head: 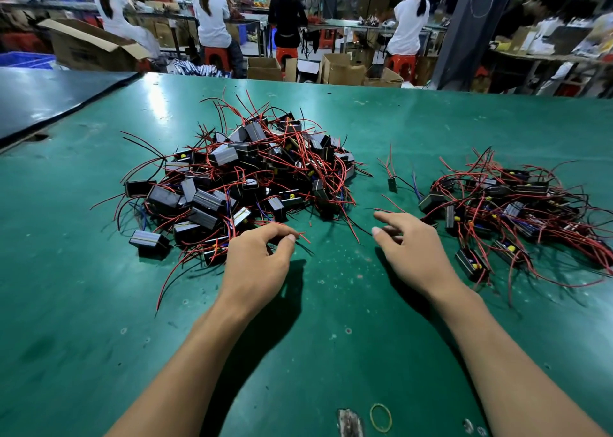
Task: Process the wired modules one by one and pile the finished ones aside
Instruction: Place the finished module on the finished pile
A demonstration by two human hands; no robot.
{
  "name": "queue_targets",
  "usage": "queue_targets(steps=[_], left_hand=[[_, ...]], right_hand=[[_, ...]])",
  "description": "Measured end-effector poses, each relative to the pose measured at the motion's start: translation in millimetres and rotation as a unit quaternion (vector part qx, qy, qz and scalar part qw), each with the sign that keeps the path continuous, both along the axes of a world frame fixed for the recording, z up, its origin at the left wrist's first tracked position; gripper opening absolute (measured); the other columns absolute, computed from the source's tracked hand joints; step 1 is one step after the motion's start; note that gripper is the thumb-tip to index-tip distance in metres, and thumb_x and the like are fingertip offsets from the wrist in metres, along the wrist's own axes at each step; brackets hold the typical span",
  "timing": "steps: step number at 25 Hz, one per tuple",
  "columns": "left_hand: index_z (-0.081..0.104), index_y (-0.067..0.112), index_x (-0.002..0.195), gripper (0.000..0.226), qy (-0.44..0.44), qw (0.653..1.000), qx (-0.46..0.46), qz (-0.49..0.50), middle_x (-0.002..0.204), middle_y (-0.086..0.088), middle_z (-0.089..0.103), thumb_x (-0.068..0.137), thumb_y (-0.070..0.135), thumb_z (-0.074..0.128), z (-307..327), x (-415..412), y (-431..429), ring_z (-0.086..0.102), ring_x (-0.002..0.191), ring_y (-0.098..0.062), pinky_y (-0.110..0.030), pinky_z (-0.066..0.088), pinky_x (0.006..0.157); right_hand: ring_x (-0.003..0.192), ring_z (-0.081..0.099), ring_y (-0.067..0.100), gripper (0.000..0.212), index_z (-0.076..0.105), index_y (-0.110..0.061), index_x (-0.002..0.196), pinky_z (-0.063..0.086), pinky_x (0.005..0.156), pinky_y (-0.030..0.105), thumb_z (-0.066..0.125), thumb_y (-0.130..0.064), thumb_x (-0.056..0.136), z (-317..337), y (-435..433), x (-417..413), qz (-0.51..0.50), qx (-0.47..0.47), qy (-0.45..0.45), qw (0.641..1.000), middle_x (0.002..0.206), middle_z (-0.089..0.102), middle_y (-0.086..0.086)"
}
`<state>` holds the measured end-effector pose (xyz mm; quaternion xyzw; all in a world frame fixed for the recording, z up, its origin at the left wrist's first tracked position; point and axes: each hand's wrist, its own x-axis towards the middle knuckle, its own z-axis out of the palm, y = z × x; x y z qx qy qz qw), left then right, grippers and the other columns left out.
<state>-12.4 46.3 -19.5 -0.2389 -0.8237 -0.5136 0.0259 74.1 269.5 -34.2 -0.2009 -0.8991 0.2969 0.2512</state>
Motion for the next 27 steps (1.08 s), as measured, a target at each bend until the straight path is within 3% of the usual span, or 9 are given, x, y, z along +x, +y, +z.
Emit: queue_targets(steps=[3,6,10,13,18,21,23,25,27], left_hand=[[0.076,0.019,0.095,0.012,-0.003,1.0,-0.002,-0.002,0.078,0.01,0.071,0.093,0.019,0.064,-0.8,-0.4,0.1,0.067,0.072,-0.029,-0.04,0.054,0.068],[0.076,0.018,0.096,0.013,-0.003,1.0,-0.006,-0.002,0.081,0.013,0.07,0.093,0.019,0.064,-3.3,-3.3,0.1,0.067,0.073,-0.01,-0.021,0.052,0.069],[0.077,0.016,0.095,0.013,-0.004,1.0,-0.005,-0.011,0.081,0.014,0.069,0.092,0.017,0.064,-6.6,-3.4,1.5,0.066,0.071,-0.006,-0.02,0.052,0.069],[0.076,0.018,0.093,0.012,0.014,0.999,-0.025,-0.017,0.074,0.018,0.066,0.092,0.018,0.064,-10.6,-1.6,2.9,0.055,0.051,-0.001,-0.01,0.039,0.051],[0.077,0.018,0.093,0.013,0.021,0.999,-0.028,-0.017,0.076,0.015,0.066,0.091,0.018,0.064,-13.6,-3.1,4.0,0.052,0.058,0.014,-0.005,0.035,0.059],[0.078,0.016,0.094,0.014,0.019,1.0,-0.012,-0.01,0.078,0.016,0.067,0.091,0.015,0.065,-12.5,-5.9,3.9,0.054,0.065,0.018,-0.001,0.036,0.064],[0.078,0.015,0.093,0.013,0.007,1.0,0.012,-0.008,0.076,0.017,0.066,0.089,0.011,0.066,-12.6,-7.9,4.0,0.054,0.066,0.02,0.001,0.036,0.066],[0.078,0.015,0.093,0.013,-0.014,1.0,0.025,-0.011,0.075,0.018,0.066,0.089,0.01,0.066,-12.2,-9.7,4.3,0.054,0.065,0.018,0.0,0.037,0.065],[0.078,0.017,0.093,0.014,-0.025,0.999,0.029,-0.012,0.075,0.018,0.067,0.09,0.011,0.065,-12.7,-11.0,3.0,0.055,0.065,0.017,-0.001,0.038,0.065]], right_hand=[[0.122,0.059,0.023,0.04,0.062,-0.009,0.134,0.037,0.11,0.029,0.063,-0.018,0.096,-1.6,13.5,0.4,-0.053,-0.013,-0.024,0.998,0.134,0.063,0.01],[0.128,0.054,0.023,0.046,0.057,-0.007,0.139,0.032,0.105,0.023,0.062,-0.02,0.096,-0.9,30.1,3.3,-0.102,-0.03,-0.033,0.994,0.142,0.056,0.011],[0.131,0.052,0.024,0.046,0.057,-0.004,0.139,0.032,0.112,0.029,0.064,-0.019,0.096,-3.6,30.8,2.5,-0.089,-0.029,-0.038,0.995,0.143,0.054,0.011],[0.12,0.06,0.019,0.032,0.067,-0.008,0.126,0.041,0.104,0.023,0.064,-0.015,0.096,0.2,19.5,2.5,-0.068,-0.035,0.016,0.997,0.129,0.065,0.006],[0.088,0.063,-0.006,0.015,0.075,-0.023,0.105,0.042,0.076,0.001,0.069,-0.018,0.092,11.2,-24.8,-7.9,-0.012,-0.054,0.115,0.992,0.099,0.071,-0.013],[0.082,0.062,-0.004,0.014,0.076,-0.022,0.102,0.044,0.077,0.006,0.072,-0.02,0.089,10.3,-50.9,-27.5,0.053,-0.033,0.072,0.995,0.095,0.072,-0.01],[0.082,0.063,0.004,0.015,0.076,-0.022,0.103,0.052,0.083,0.022,0.072,-0.023,0.088,10.8,-60.3,-43.9,0.067,-0.024,0.048,0.996,0.094,0.072,-0.008],[0.081,0.064,0.013,0.02,0.072,-0.027,0.104,0.054,0.08,0.033,0.074,-0.034,0.085,15.2,-62.8,-62.6,0.027,-0.035,0.044,0.998,0.089,0.069,-0.009],[0.084,0.063,0.017,0.033,0.064,-0.032,0.103,0.049,0.074,0.032,0.075,-0.05,0.078,21.1,-61.2,-83.4,-0.057,-0.048,0.035,0.997,0.09,0.066,-0.009]])
